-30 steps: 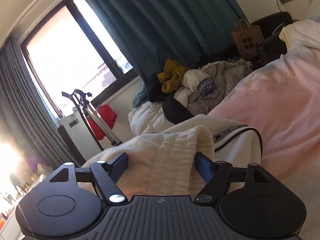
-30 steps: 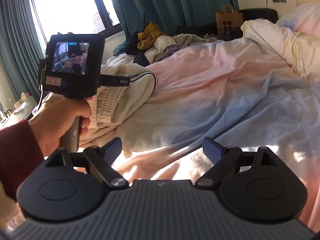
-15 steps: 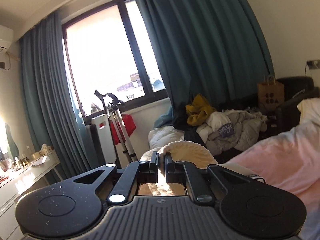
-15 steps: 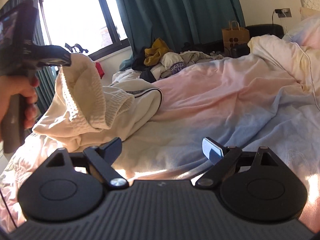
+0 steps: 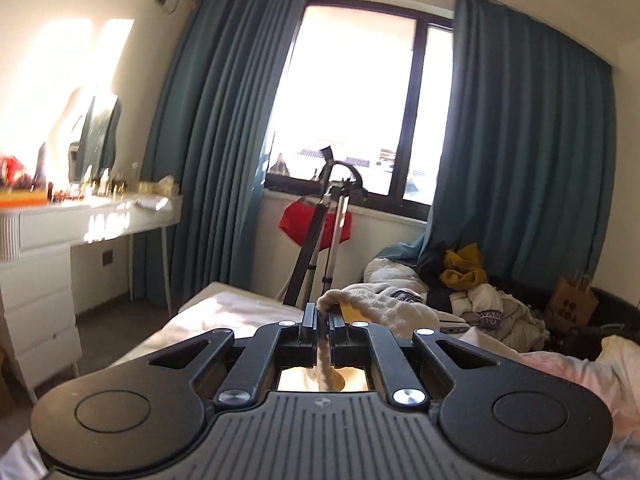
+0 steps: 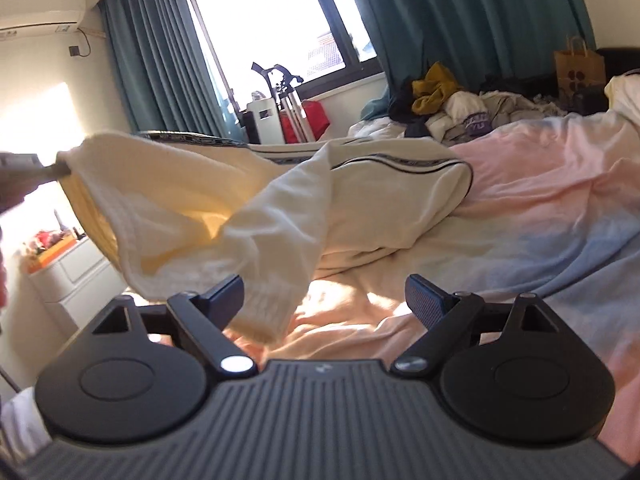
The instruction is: Fold clothes
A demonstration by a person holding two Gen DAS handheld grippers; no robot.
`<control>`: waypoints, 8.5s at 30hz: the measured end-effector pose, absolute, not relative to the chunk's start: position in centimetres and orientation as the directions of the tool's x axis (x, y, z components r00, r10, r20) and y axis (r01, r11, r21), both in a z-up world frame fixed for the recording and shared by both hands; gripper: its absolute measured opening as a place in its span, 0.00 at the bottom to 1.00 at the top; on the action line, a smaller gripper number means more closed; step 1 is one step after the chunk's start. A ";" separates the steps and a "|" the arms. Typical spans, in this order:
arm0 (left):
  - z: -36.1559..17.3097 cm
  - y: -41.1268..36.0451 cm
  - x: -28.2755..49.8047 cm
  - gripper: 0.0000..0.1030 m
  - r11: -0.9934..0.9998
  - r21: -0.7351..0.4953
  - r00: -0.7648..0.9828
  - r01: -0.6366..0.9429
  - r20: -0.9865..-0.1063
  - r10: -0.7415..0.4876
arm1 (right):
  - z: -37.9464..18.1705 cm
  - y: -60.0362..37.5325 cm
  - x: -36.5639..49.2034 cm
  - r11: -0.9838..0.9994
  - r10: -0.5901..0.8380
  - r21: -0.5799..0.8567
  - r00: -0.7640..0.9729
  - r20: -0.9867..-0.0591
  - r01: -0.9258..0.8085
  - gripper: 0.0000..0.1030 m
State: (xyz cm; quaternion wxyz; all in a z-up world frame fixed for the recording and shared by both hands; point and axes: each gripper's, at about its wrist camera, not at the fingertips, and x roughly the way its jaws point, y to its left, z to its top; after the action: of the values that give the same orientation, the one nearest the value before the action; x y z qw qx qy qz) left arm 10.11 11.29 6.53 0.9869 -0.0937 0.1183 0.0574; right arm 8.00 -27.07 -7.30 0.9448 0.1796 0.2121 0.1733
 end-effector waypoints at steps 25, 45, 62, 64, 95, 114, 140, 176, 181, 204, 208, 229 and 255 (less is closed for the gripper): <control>-5.2 26.9 15.4 0.07 0.823 -0.483 0.879 -0.300 -0.475 0.042 | -16.3 -17.2 16.3 0.630 0.707 0.724 0.593 -0.384 -0.282 0.50; -6.1 29.2 11.6 0.69 0.628 -0.691 0.865 -0.358 -0.499 -0.055 | -12.3 -18.0 13.8 0.611 0.690 0.723 0.663 -0.289 -0.321 0.16; -7.7 27.8 13.3 0.91 0.592 -0.747 0.873 -0.303 -0.467 -0.142 | -13.7 -19.1 14.1 0.578 0.681 0.781 0.667 -0.301 -0.238 0.16; -8.3 27.9 14.1 0.91 0.610 -0.727 0.863 -0.314 -0.487 -0.137 | -13.8 -19.1 14.1 0.579 0.680 0.781 0.667 -0.304 -0.234 0.16; 1.4 40.6 24.6 0.12 0.785 -0.531 0.859 -0.319 -0.512 0.002 | -10.8 0.3 11.7 0.363 0.896 0.775 0.421 -0.138 -0.518 0.11; -4.3 43.4 20.5 0.51 0.786 -0.533 0.838 -0.313 -0.544 -0.035 | -13.6 3.8 16.0 0.485 0.875 0.696 0.282 -0.394 -0.530 0.15; 0.3 3.0 12.4 0.73 0.910 -0.339 0.774 0.237 -0.500 -0.388 | -2.4 -28.1 7.6 0.923 0.327 0.346 0.818 -0.473 -0.169 0.26; -3.6 0.0 9.6 0.03 0.877 -0.315 0.688 0.363 -0.543 -0.481 | -6.5 -38.6 9.5 0.731 0.345 0.682 0.873 -0.346 -0.019 0.69; -4.9 4.9 9.4 0.03 0.858 -0.462 0.709 0.226 -0.526 -0.470 | -7.8 -38.1 11.3 0.663 0.392 0.748 0.837 -0.383 0.032 0.68; -9.5 13.2 16.7 0.04 0.703 -0.709 0.800 -0.048 -0.450 -0.398 | -17.7 -33.2 29.1 0.574 0.448 0.818 0.824 -0.347 0.032 0.69; -9.7 13.0 16.8 0.04 0.710 -0.703 0.800 -0.021 -0.438 -0.410 | -17.5 -32.7 28.9 0.549 0.469 0.835 0.832 -0.296 -0.013 0.55; -6.4 3.8 12.6 0.23 0.680 -0.586 0.658 0.440 -0.304 -0.688 | -1.2 -49.0 23.4 0.700 0.005 0.707 0.989 -0.149 0.103 0.11; -8.7 4.8 14.2 0.24 0.766 -0.577 0.689 0.282 -0.434 -0.580 | -10.6 -55.9 16.7 0.531 -0.168 0.656 0.826 -0.538 0.536 0.51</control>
State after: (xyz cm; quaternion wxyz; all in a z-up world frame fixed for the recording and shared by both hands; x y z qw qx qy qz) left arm 14.15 4.84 -8.67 0.8870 -0.2403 0.3106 -0.2431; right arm 16.66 -55.86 -10.58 0.8494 0.4375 0.2102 -0.2072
